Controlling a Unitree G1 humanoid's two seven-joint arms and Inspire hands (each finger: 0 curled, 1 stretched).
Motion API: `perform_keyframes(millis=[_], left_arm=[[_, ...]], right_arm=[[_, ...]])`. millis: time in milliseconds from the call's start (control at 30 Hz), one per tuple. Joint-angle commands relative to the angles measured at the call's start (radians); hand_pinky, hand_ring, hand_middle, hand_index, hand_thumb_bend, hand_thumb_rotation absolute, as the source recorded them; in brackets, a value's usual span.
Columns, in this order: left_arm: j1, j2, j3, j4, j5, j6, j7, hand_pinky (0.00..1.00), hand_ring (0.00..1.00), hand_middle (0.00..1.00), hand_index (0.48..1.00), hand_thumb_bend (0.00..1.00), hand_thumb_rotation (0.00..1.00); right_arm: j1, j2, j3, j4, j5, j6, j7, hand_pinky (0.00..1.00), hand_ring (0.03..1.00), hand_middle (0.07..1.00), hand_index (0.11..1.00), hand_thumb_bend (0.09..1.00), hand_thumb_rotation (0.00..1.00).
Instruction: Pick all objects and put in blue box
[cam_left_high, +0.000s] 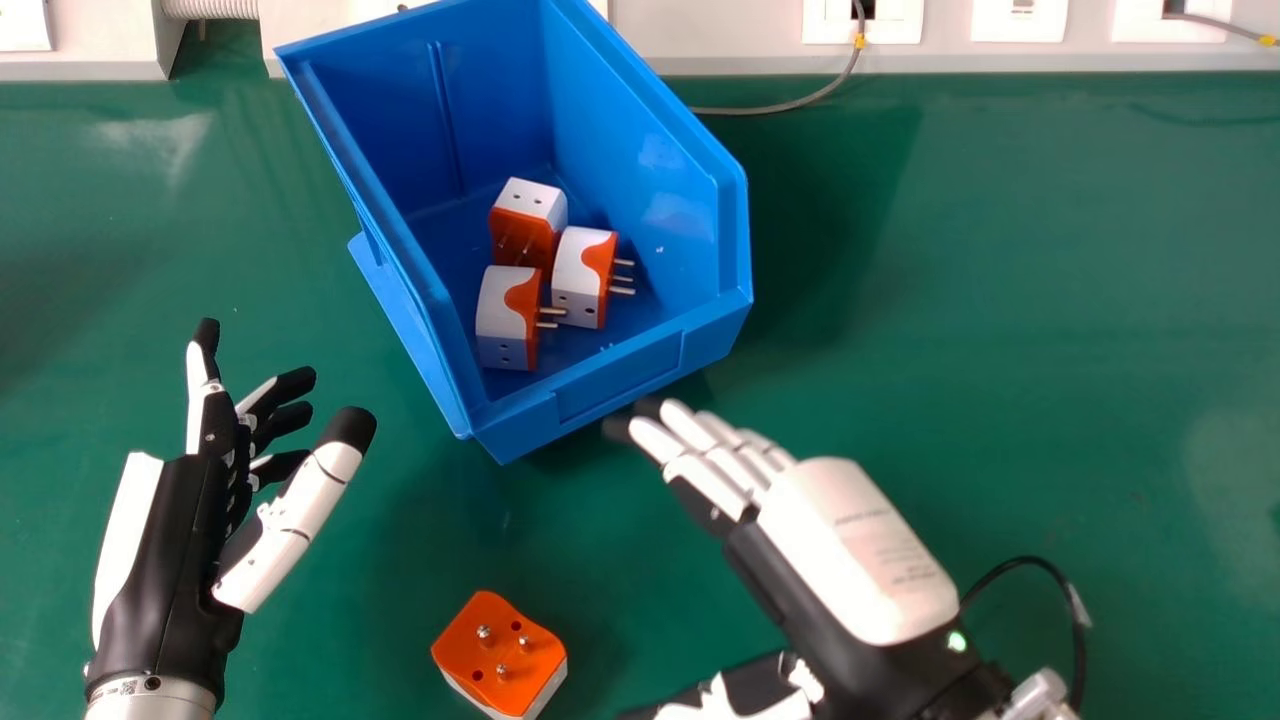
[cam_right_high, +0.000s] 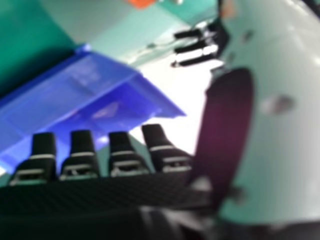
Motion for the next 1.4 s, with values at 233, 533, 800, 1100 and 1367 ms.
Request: perform_keyframes(millis=[233,533,800,1100,1367], left_arm=[[0.002,0.004,0.006,-0.008,0.001,-0.037,0.006,0.77,0.86,0.87,0.875,0.64,0.67],[0.002,0.002,0.004,-0.012,0.008,-0.029,0.013,0.77,0.86,0.87,0.874,0.67,0.68],[-0.010,0.002,0.003,-0.005,0.016,-0.028,0.027,0.77,0.86,0.87,0.875,0.64,0.69],[-0.020,0.001,-0.001,0.012,0.015,-0.033,0.038,0.77,0.86,0.87,0.876,0.63,0.70],[-0.015,-0.001,-0.002,0.001,0.015,-0.024,0.042,0.77,0.86,0.87,0.878,0.61,0.71]], right_arm=[[-0.052,0.025,0.067,0.071,-0.022,-0.043,0.066,0.82,0.896,0.912,0.869,0.645,0.30],[-0.200,0.070,0.118,0.220,0.005,-0.110,0.116,0.80,0.879,0.903,0.864,0.649,0.29],[-0.343,0.125,0.149,0.320,0.016,-0.096,0.208,0.83,0.906,0.918,0.882,0.634,0.25],[-0.532,0.130,0.203,0.435,-0.022,-0.143,0.281,0.83,0.908,0.927,0.885,0.628,0.24],[-0.682,0.142,0.258,0.527,-0.077,-0.175,0.328,0.86,0.914,0.934,0.888,0.620,0.23]])
